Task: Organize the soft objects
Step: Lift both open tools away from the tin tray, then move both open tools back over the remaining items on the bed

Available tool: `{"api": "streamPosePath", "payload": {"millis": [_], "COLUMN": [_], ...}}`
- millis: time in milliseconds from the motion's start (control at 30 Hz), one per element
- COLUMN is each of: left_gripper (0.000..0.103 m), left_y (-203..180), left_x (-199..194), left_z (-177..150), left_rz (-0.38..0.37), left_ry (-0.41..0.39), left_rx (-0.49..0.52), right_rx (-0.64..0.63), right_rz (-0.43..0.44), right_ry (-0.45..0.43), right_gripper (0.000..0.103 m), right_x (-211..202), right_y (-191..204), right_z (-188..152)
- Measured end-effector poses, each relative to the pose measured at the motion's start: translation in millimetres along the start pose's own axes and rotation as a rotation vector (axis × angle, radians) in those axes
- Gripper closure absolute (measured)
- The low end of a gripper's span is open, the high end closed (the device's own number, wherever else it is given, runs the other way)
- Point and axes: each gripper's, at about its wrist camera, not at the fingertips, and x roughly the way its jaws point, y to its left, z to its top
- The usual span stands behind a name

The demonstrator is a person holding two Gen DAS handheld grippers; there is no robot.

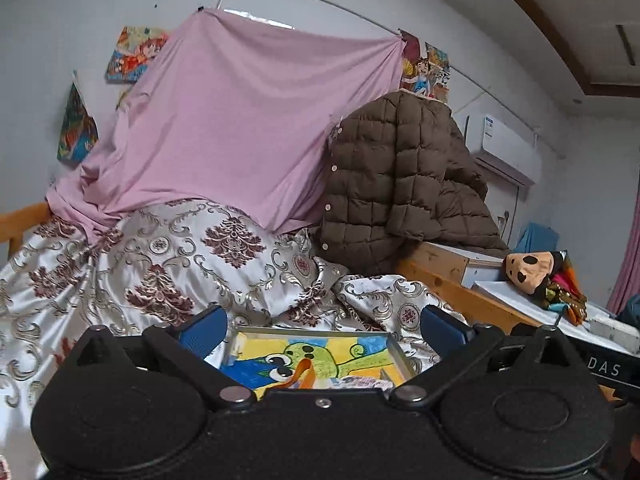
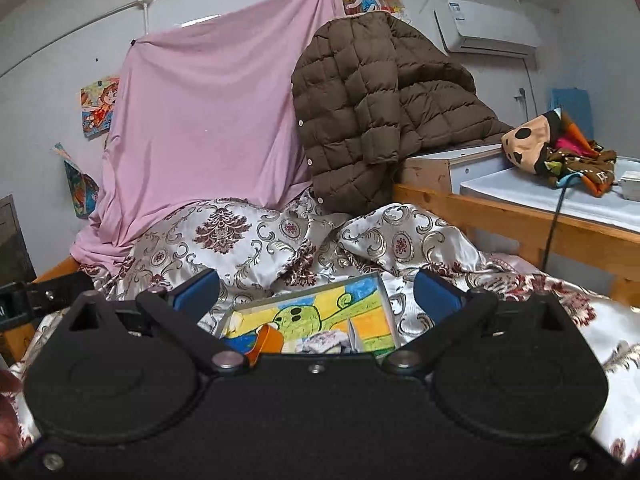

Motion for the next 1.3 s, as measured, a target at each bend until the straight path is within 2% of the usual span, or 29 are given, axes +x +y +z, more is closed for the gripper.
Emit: {"api": "streamPosePath", "payload": {"millis": [267,500,733,833,900,1000,1300], "left_gripper": [0.001,0.001,0.001,0.001,0.001,0.001,0.001], "left_y": [16,36,49,55,61,70,78], "left_x": [-37,-66,-76,-75,-72,-66,-53], "left_z": [-37,-67,-83,-92,-99,-106,-116], "left_rz": [0.025,0.058,0.081,0.092,0.101,0.113,0.121], "left_ry": [0.048,0.090,0.143,0.195,0.259,0.336,0.452], "left_rx": [0.045,0.054,0.056,0.081,0.078,0.059,0.036], "right_rx": [-0.062,-0.119,-0.213,-0.245,-0.252,-0.283,-0.363], "right_rz": [-0.002,-0.037,-0.063,-0.056,-0.054,-0.085,-0.085], "right_ry": [0.002,0.008,0.032,0.080,0.123,0.193,0.328], "right_gripper": [0.001,0.001,0.001,0.001,0.001,0.001,0.001], "right_x": [-32,-58,-67,-71,-67,-59,-38], "right_y": [16,32,54,60,62,65,83], "right_z": [-30,-51,-66,-76,-80,-89,-111]}}
